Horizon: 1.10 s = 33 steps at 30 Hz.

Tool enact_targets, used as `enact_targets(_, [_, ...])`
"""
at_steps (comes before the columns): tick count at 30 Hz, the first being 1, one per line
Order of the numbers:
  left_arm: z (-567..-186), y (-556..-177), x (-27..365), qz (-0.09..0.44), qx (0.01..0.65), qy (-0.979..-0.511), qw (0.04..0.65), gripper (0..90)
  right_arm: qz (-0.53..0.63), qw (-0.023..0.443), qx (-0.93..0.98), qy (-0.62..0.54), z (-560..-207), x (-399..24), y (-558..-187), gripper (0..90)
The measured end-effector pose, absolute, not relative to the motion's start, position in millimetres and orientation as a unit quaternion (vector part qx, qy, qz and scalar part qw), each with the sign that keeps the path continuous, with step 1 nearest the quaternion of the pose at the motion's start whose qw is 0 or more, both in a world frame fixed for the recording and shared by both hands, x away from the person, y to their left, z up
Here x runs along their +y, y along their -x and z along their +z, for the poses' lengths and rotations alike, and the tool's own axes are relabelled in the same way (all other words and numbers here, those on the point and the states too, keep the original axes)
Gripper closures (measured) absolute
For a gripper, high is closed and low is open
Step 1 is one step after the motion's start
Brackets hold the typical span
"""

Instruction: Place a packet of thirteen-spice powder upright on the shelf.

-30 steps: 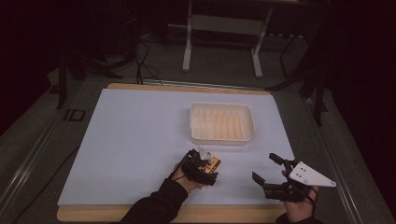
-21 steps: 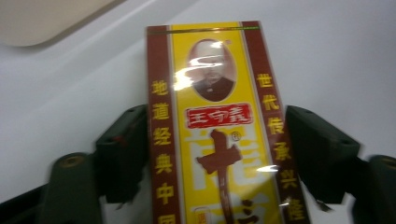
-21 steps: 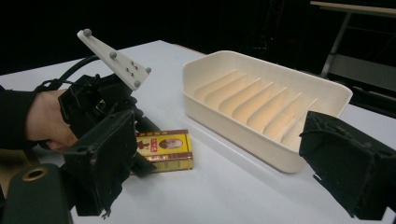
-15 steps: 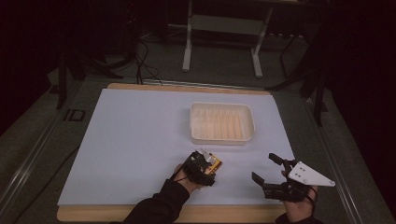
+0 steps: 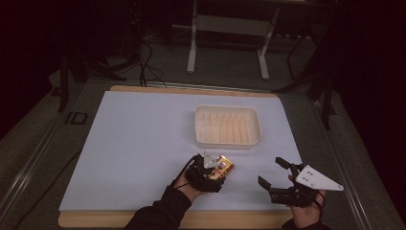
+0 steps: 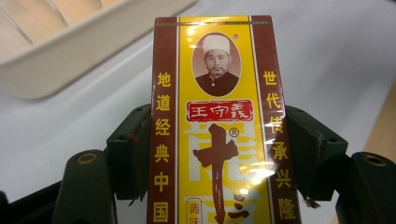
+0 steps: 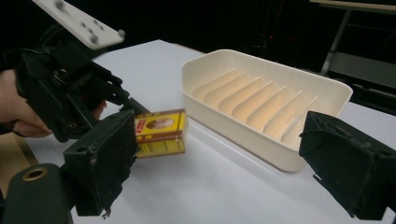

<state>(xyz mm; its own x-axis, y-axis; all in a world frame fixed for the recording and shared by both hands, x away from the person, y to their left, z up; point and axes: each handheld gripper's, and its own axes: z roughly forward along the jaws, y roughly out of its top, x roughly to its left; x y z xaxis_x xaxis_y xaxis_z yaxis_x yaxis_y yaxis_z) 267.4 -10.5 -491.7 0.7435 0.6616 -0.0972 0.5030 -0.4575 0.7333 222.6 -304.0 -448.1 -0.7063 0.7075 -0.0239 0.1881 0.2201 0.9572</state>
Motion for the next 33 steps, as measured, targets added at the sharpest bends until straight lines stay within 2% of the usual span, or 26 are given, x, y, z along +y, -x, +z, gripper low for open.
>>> enact_targets(4, [-487.5,-260.5,-6.9,0.099,0.324,-0.844,0.415,32.9,0.556,0.23,0.74,-0.301,-448.5,-304.9,-222.9,11.0])
enact_targets(13, [-481.8,-249.5,5.2,0.124,0.313,-0.804,0.491,32.9,0.558,0.253,0.731,-0.3,-444.5,-306.8,-220.3,11.3])
enact_targets(15, [-481.6,-249.5,6.5,0.115,0.315,-0.796,0.505,32.9,0.564,0.256,0.725,-0.3,-442.0,-308.5,-219.2,11.3])
enact_targets(17, [-482.6,-249.3,6.8,0.111,0.311,-0.794,0.511,32.9,0.567,0.264,0.72,-0.3,-439.2,-309.6,-217.3,12.2])
enact_targets(23, [-486.5,-247.0,9.4,0.114,0.303,-0.778,0.538,32.8,0.559,0.236,0.724,-0.327,-434.7,-308.7,-216.0,13.4])
enact_targets(27, [-487.5,-243.4,8.0,0.123,0.29,-0.773,0.551,32.9,0.558,0.242,0.725,-0.323,-432.1,-302.6,-215.9,13.4])
enact_targets(29, [-487.8,-242.3,7.7,0.123,0.287,-0.768,0.559,32.9,0.566,0.229,0.722,-0.324,-429.2,-300.4,-216.6,13.4])
enact_targets(33, [-488.5,-239.2,6.9,0.14,0.273,-0.764,0.568,32.9,0.563,0.243,0.72,-0.324,-427.0,-293.0,-218.1,12.7])
